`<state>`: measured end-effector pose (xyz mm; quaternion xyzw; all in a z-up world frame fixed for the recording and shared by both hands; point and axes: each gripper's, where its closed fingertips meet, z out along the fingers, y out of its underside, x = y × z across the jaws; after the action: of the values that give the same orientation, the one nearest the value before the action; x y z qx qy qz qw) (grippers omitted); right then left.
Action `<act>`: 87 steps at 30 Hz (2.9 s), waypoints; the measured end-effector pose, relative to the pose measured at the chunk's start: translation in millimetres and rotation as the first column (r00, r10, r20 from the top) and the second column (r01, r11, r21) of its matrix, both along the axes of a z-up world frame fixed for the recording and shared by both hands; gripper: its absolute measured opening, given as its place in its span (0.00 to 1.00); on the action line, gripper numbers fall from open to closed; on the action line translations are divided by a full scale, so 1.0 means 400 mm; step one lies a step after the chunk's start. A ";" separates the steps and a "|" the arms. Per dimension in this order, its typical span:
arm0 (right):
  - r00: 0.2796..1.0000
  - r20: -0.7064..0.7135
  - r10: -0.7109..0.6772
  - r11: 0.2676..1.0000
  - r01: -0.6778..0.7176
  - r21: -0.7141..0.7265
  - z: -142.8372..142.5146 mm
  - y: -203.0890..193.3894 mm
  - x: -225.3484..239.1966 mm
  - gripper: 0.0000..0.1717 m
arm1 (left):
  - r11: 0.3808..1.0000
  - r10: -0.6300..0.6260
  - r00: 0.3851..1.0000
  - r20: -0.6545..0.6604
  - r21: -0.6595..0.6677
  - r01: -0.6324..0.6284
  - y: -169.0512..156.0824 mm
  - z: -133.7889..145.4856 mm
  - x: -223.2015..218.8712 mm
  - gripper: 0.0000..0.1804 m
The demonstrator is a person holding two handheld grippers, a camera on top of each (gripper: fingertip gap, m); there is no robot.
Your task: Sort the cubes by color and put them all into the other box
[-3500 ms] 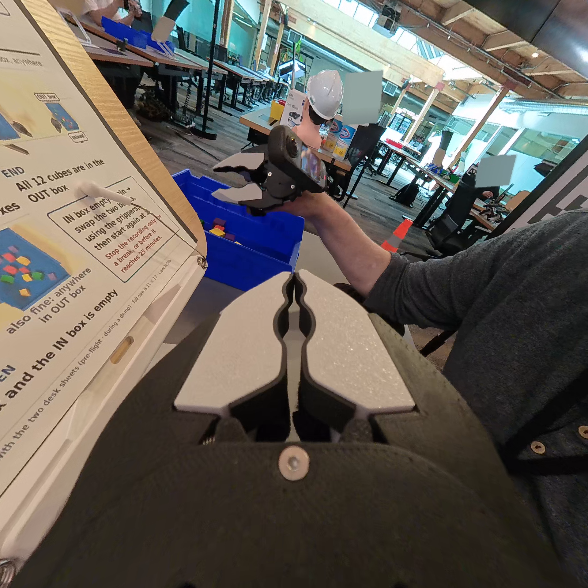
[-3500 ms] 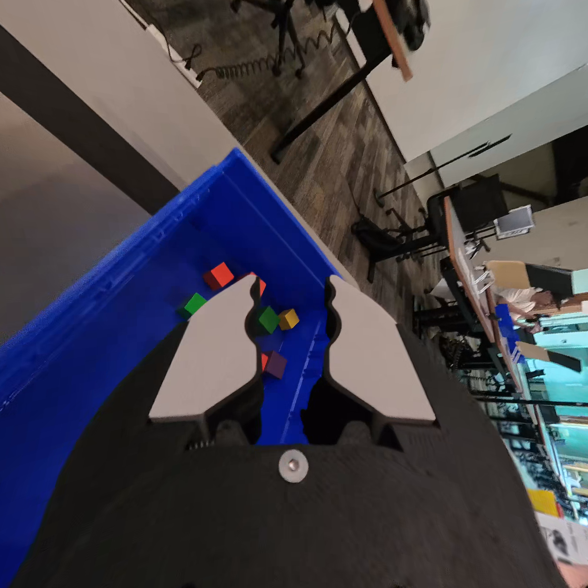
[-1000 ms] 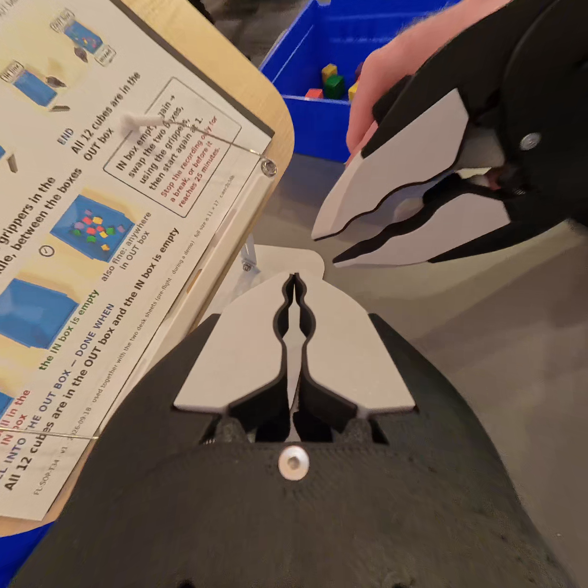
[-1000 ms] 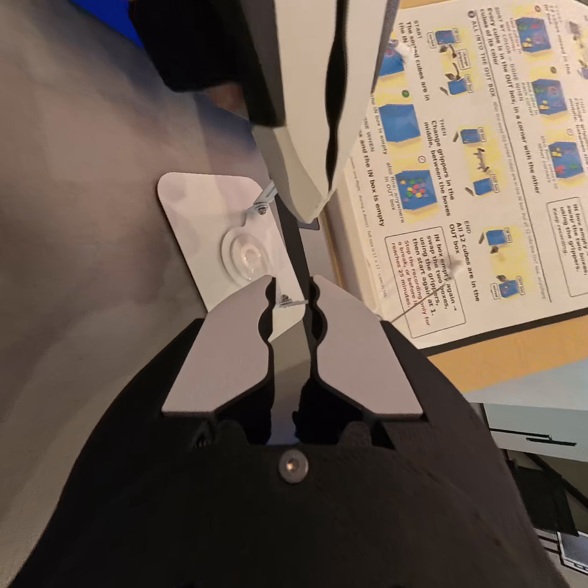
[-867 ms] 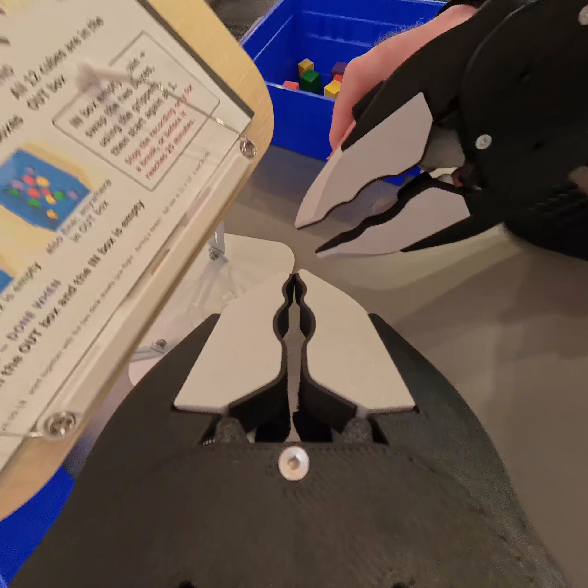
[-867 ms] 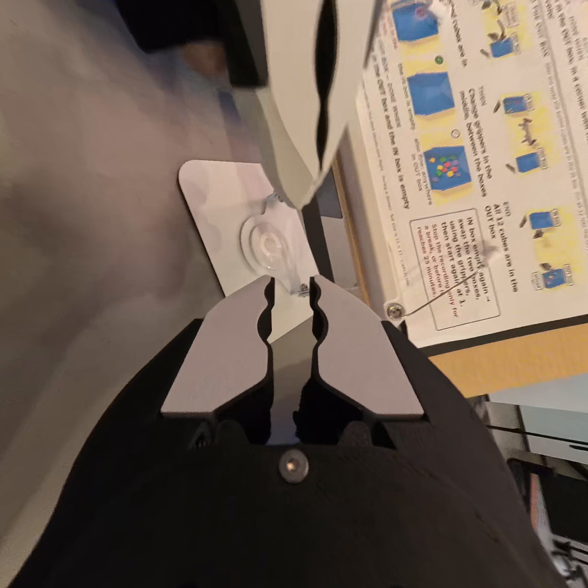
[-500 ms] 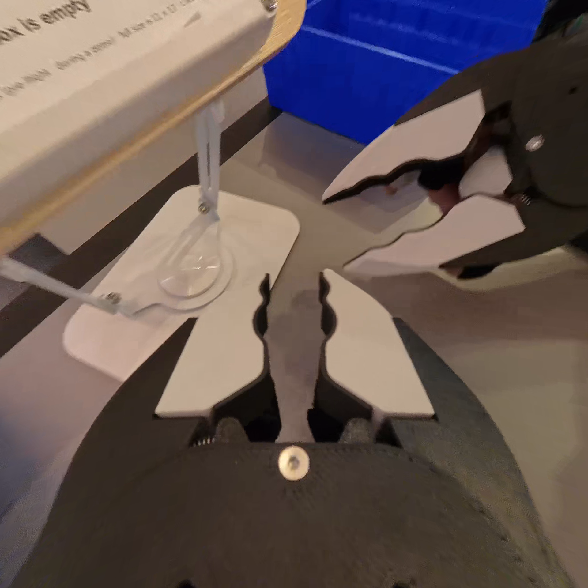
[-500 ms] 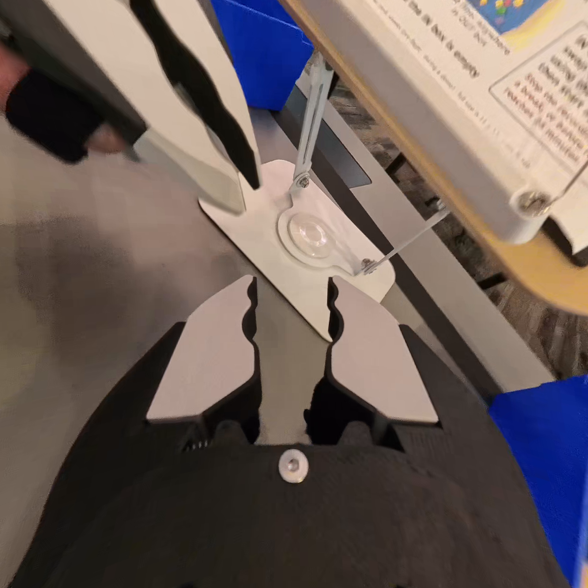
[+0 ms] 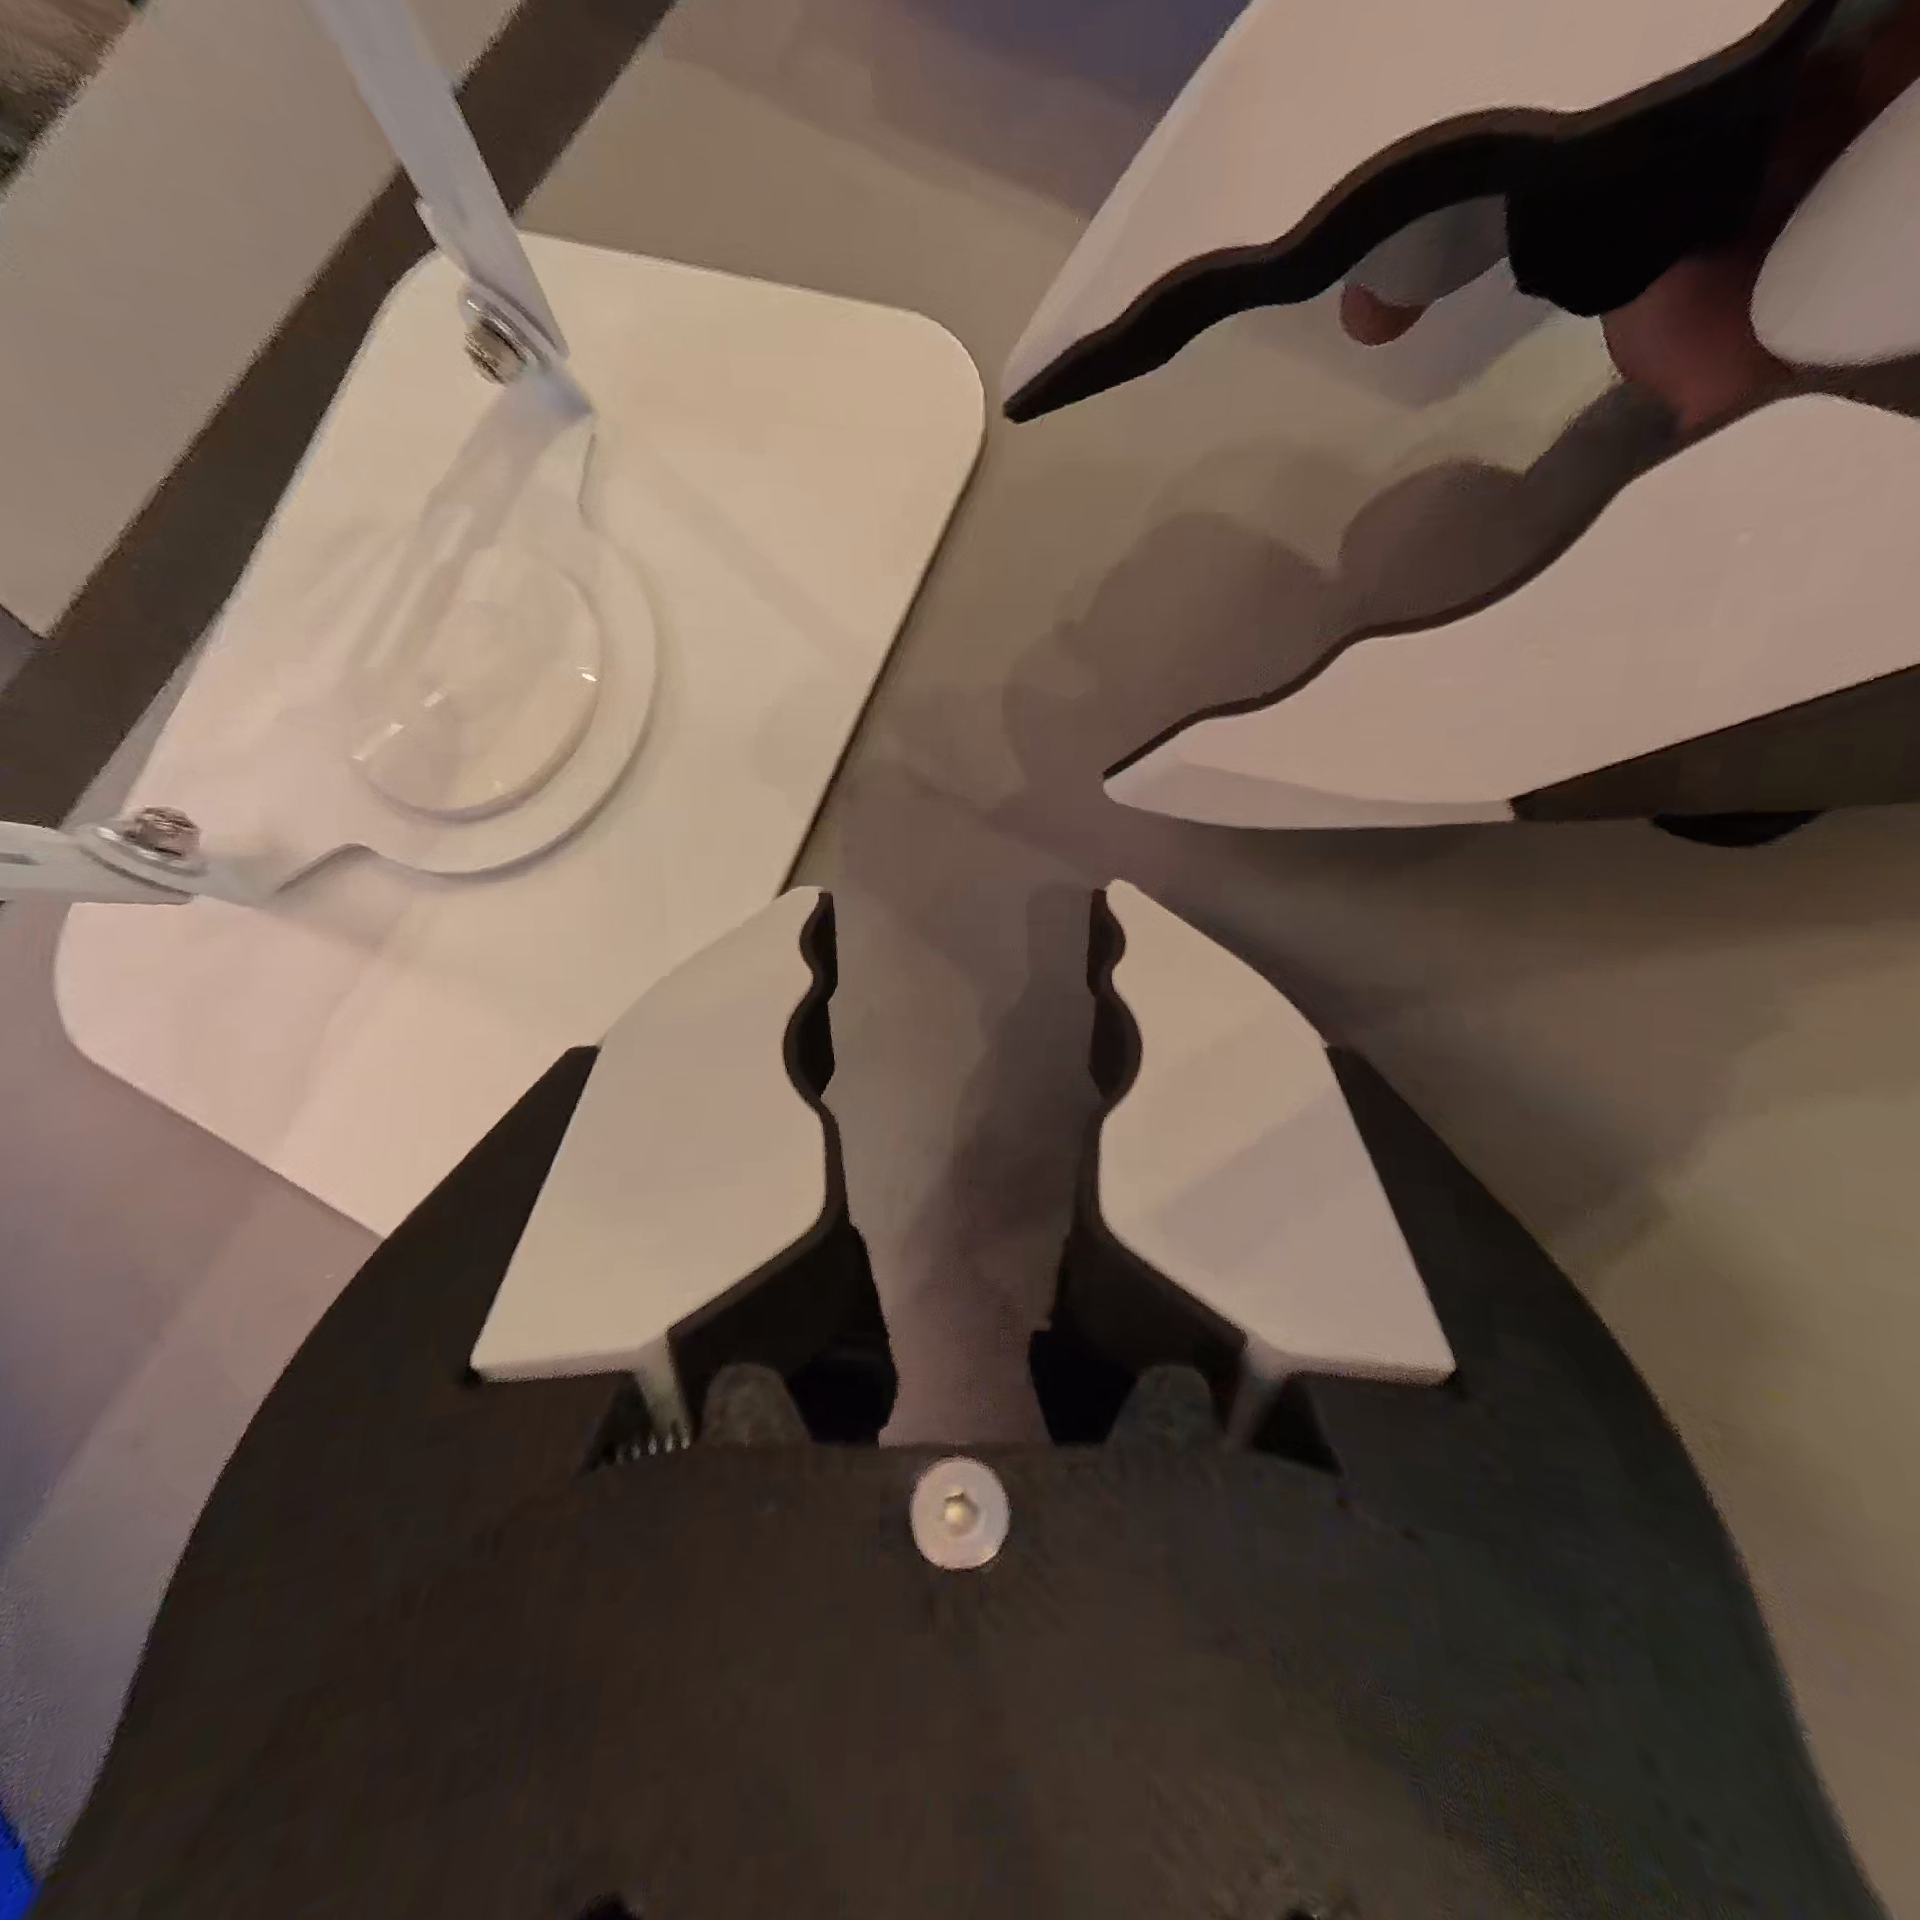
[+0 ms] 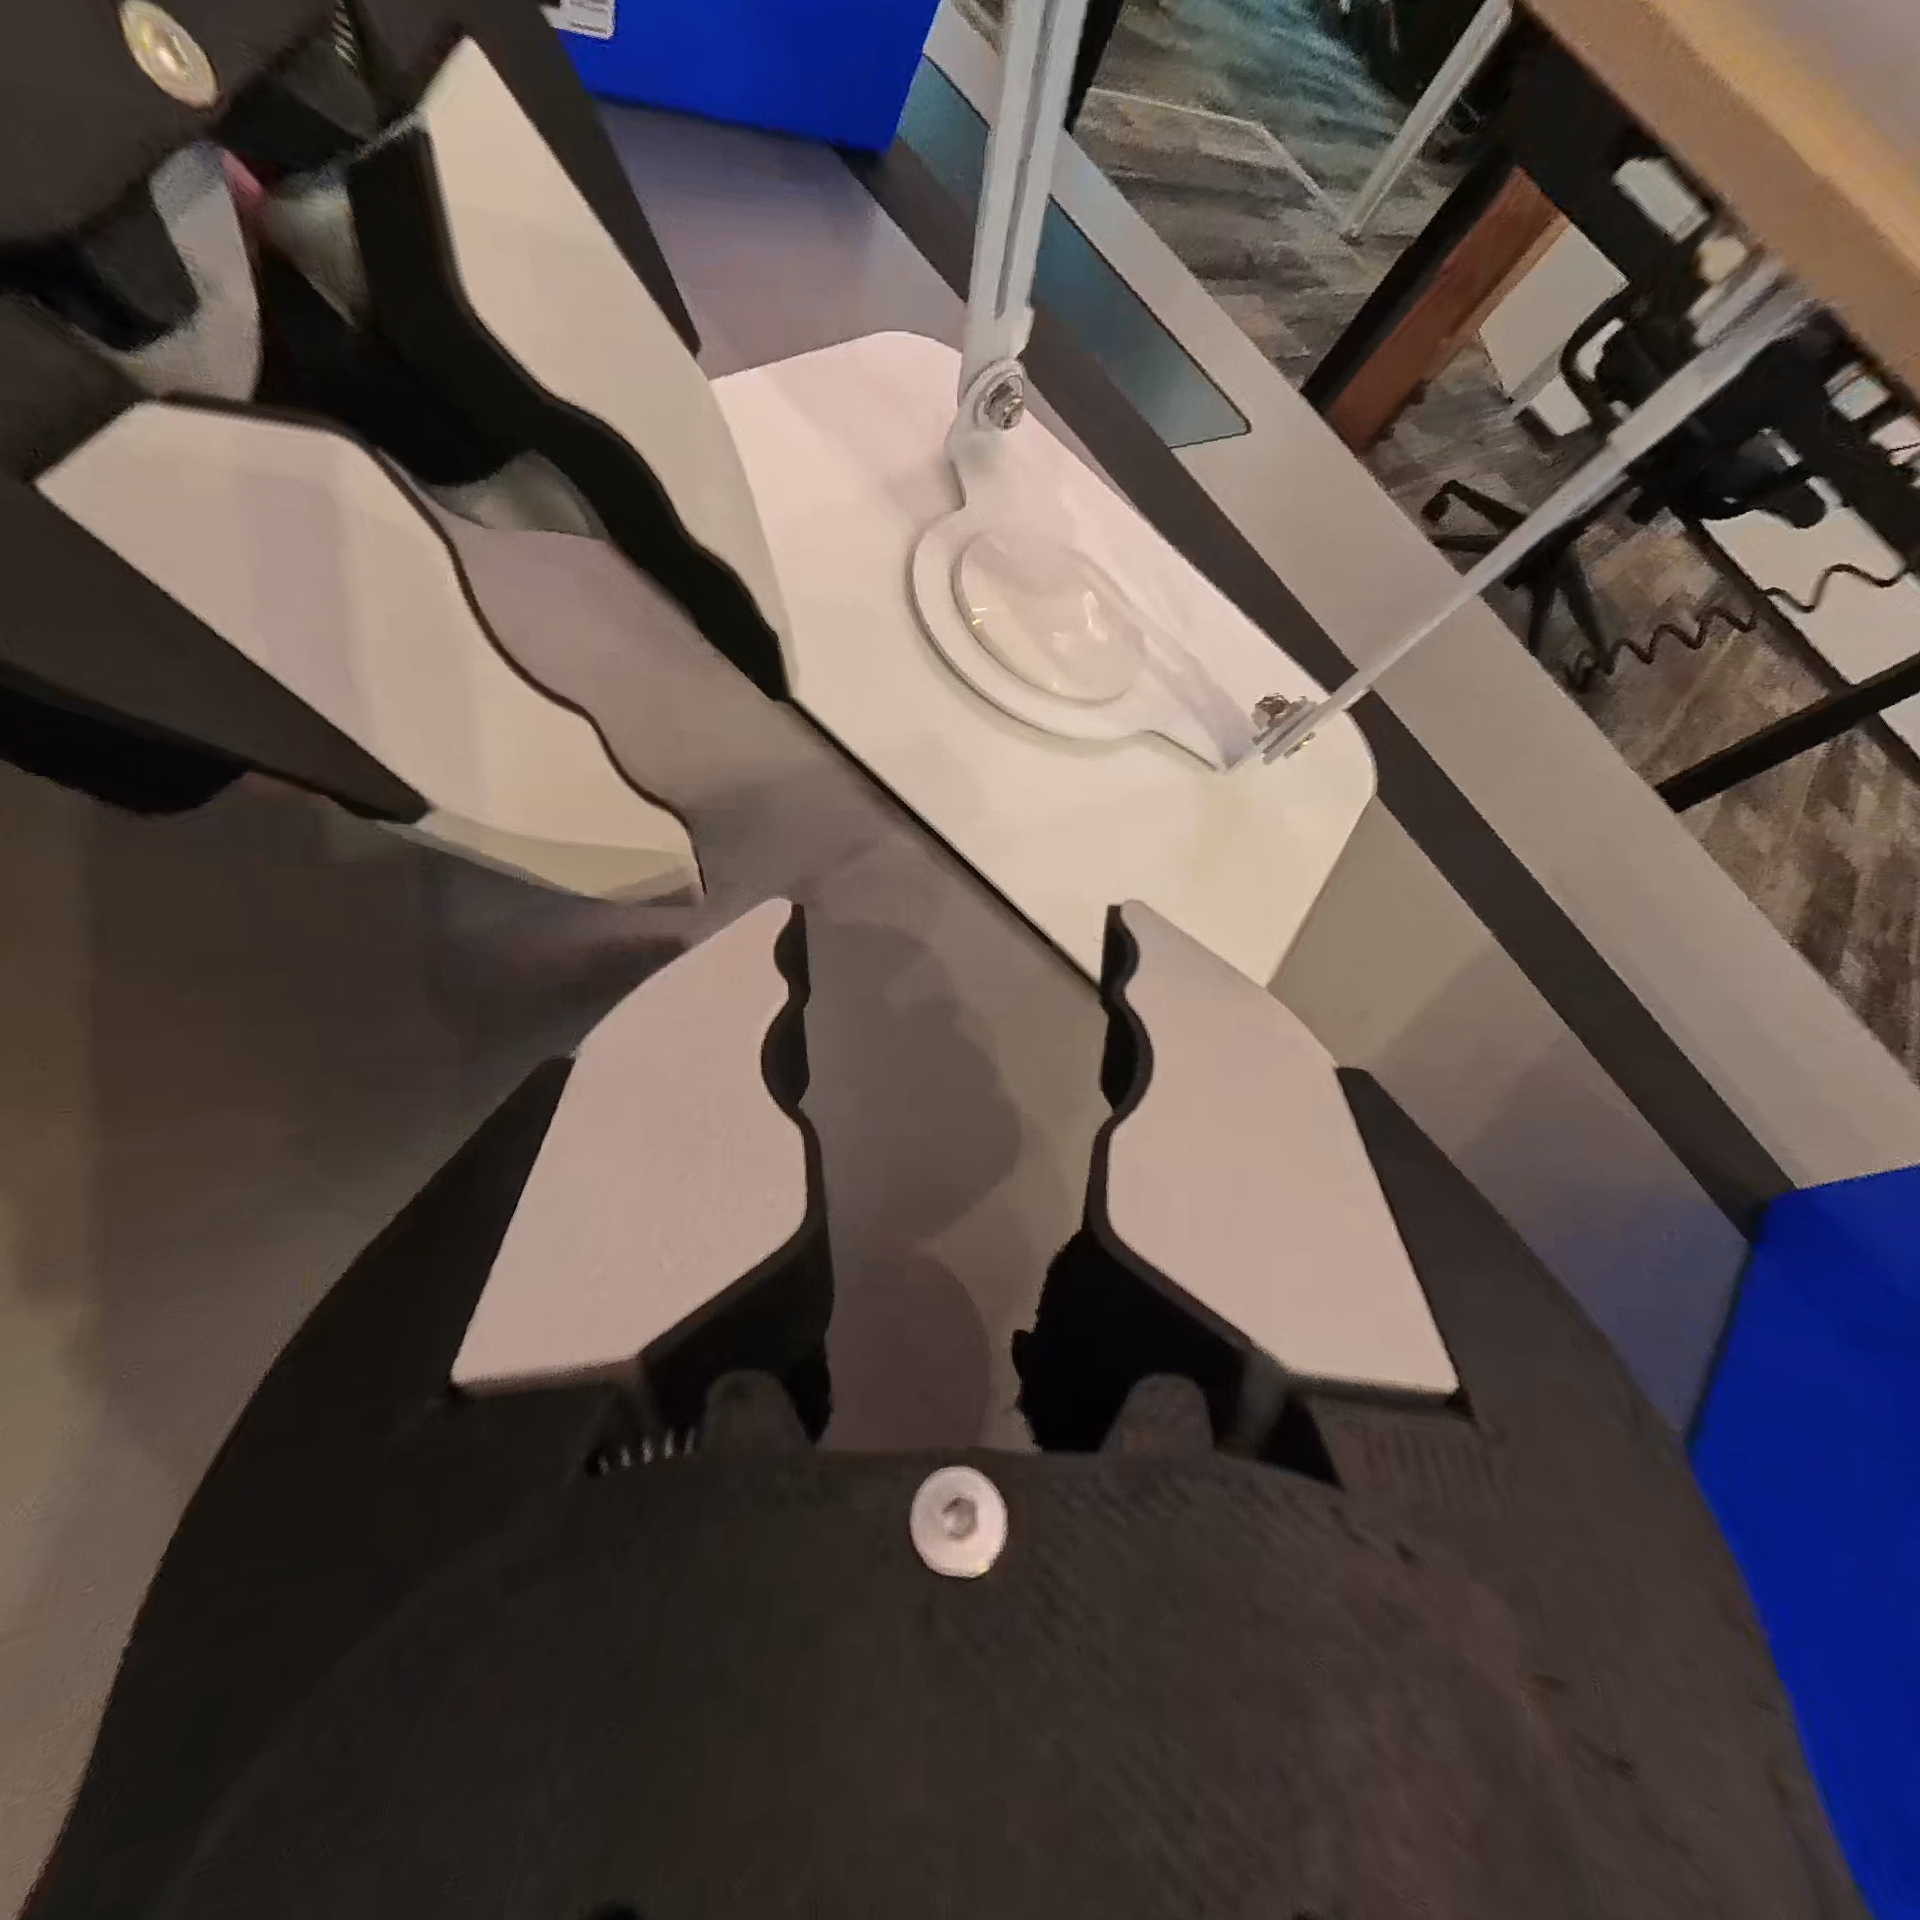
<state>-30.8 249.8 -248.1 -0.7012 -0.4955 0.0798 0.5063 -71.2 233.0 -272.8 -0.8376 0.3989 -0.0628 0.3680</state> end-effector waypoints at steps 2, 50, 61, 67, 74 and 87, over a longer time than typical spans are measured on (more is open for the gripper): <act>1.000 0.013 0.007 1.000 -0.006 -0.029 -0.013 -0.006 -0.006 0.32 | 0.999 0.002 1.000 -0.008 -0.039 -0.002 -0.005 -0.021 0.004 0.28; 0.991 0.121 0.055 0.995 -0.045 -0.088 -0.061 -0.018 -0.003 0.30 | 0.970 -0.139 0.980 -0.140 0.180 0.163 0.009 -0.020 0.049 0.10; 0.989 0.125 0.075 0.995 -0.066 -0.077 -0.061 -0.024 -0.006 0.30 | 0.973 -0.144 0.982 -0.126 0.165 0.163 0.007 -0.022 0.050 0.09; 0.990 0.123 0.073 0.995 -0.064 -0.077 -0.061 -0.024 -0.005 0.31 | 0.974 -0.143 0.982 -0.124 0.161 0.162 0.008 -0.022 0.052 0.09; 0.989 0.127 0.078 0.995 -0.069 -0.069 -0.060 -0.026 -0.006 0.30 | 0.974 -0.144 0.982 -0.121 0.157 0.162 0.008 -0.023 0.053 0.09; 0.994 0.105 0.018 0.998 -0.024 0.057 0.014 0.009 0.029 0.34 | 0.961 0.000 0.999 0.039 0.275 -0.011 0.053 0.106 0.000 0.33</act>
<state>-19.3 253.4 -242.7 -0.6842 -0.5308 0.0339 0.4990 -71.2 254.2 -230.4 -0.7780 0.3941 -0.0218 0.4887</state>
